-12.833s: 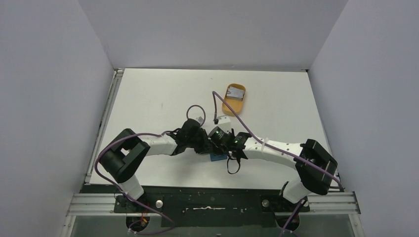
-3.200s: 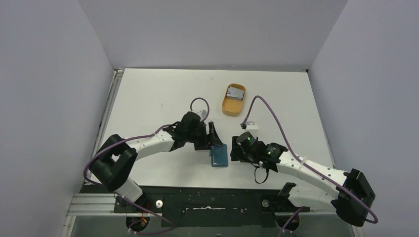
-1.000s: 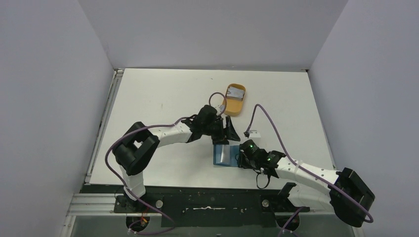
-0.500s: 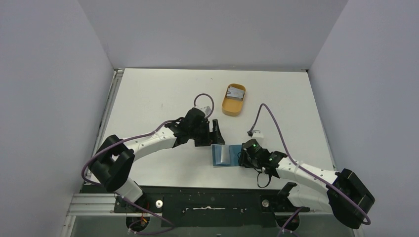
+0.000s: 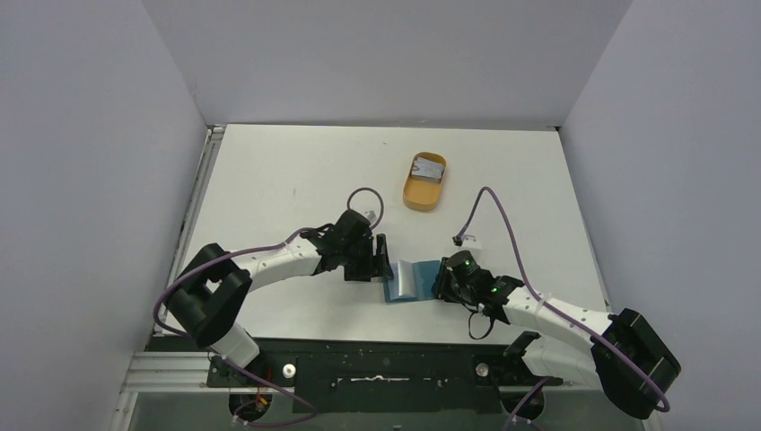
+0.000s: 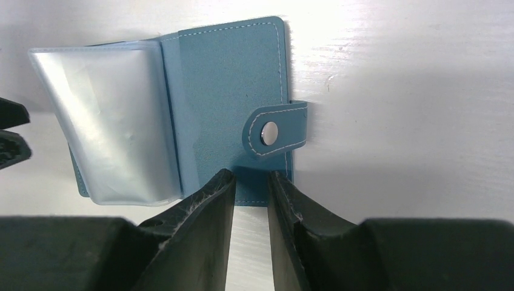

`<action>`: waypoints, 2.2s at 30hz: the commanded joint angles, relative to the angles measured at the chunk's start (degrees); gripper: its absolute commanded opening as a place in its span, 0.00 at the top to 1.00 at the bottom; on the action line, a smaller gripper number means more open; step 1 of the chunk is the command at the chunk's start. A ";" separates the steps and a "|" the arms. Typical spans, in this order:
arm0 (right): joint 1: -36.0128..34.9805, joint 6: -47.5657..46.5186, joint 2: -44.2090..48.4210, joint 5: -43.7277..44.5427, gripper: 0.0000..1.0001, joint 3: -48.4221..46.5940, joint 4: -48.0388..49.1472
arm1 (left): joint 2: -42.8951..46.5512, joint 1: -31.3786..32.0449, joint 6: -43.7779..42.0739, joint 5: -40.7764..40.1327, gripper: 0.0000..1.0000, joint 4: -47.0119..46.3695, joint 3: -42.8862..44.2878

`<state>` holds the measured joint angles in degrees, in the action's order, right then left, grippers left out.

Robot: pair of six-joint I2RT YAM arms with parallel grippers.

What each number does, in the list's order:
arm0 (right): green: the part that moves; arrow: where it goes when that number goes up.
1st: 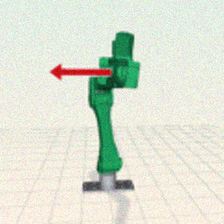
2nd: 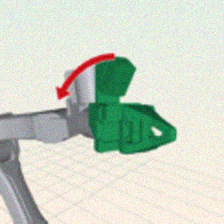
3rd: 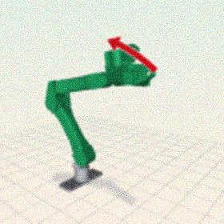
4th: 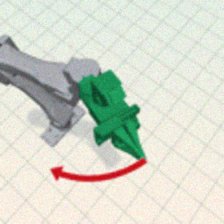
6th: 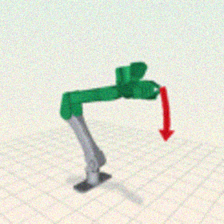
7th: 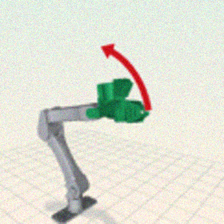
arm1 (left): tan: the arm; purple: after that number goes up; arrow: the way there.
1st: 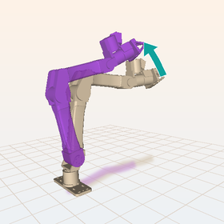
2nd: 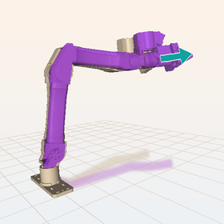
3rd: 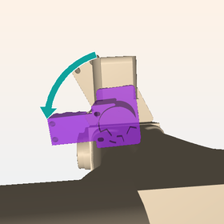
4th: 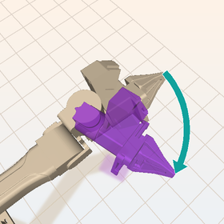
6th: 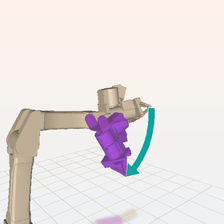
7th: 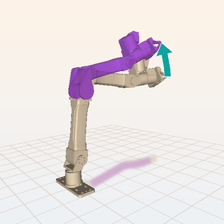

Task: Put the credit cards into the card holder
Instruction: Open the card holder at the center of the board.

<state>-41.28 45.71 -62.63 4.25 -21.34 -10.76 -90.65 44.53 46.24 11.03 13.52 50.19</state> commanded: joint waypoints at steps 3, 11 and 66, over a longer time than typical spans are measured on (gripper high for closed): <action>1.16 -0.18 -0.91 -0.79 0.72 1.92 0.09 | -2.31 0.02 0.93 2.90 0.40 -4.86 -1.84; 1.53 -0.27 -0.39 -1.35 0.73 2.27 0.25 | -5.02 0.58 1.80 4.24 0.51 -7.61 -1.86; -1.58 -3.96 -0.67 -8.11 0.38 -17.83 -10.85 | -7.86 2.53 1.87 11.79 1.00 -17.94 -0.21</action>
<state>-41.60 42.39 -57.47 -1.19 -37.36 -27.31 -99.13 46.83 48.84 21.67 -3.42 47.79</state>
